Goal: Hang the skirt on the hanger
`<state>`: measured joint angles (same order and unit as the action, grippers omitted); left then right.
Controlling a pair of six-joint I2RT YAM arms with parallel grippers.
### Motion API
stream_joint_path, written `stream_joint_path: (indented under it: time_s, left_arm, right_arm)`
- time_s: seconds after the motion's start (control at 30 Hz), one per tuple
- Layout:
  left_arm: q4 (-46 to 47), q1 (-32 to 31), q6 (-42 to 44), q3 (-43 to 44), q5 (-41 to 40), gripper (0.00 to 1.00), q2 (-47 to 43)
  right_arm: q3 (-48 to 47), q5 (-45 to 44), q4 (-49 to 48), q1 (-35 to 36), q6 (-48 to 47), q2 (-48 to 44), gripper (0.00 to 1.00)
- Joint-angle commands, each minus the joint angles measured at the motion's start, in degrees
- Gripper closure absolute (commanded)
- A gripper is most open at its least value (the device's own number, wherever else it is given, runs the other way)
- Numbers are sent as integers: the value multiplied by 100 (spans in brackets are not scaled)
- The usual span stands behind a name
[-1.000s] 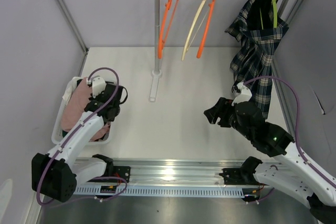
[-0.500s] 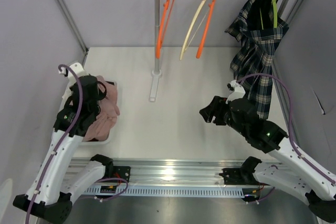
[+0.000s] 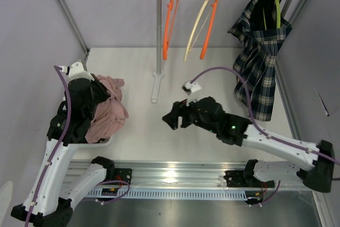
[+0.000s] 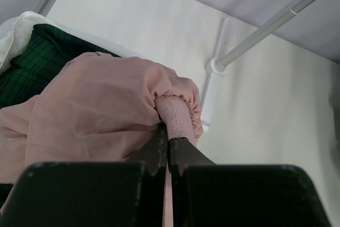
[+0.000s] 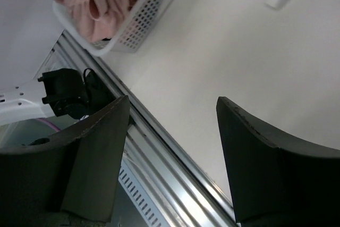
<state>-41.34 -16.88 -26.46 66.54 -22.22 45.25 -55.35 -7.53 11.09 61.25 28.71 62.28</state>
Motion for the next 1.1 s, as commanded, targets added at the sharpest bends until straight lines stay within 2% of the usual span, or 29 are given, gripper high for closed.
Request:
stream_joint_path:
  time_s: [0.0, 0.27, 0.63, 0.87, 0.97, 1.0, 1.07]
  left_arm:
    - [223, 27, 44, 17, 288, 100, -131]
    - [285, 36, 18, -133, 411, 100, -210]
    - [311, 36, 88, -106, 499, 100, -184]
    - [337, 36, 97, -80, 587, 100, -166]
    - [320, 36, 158, -54, 578, 100, -166]
    - [311, 36, 167, -54, 596, 100, -175]
    - [294, 36, 211, -45, 613, 100, -166]
  right_arm:
    - [-502, 234, -1504, 413, -594, 862, 28]
    - [-1942, 85, -1830, 844, -1051, 2857, 24]
    - [-2787, -161, -1734, 1125, -1087, 3931, 24]
    - [-3341, -978, -1338, 1275, -1245, 4389, 31]
    - [-3429, -1179, -1285, 1275, -1271, 4450, 44]
    - [-3412, -1250, -1268, 1284, -1271, 4433, 57]
    - [-3351, -1452, -1250, 1275, -1280, 4311, 71]
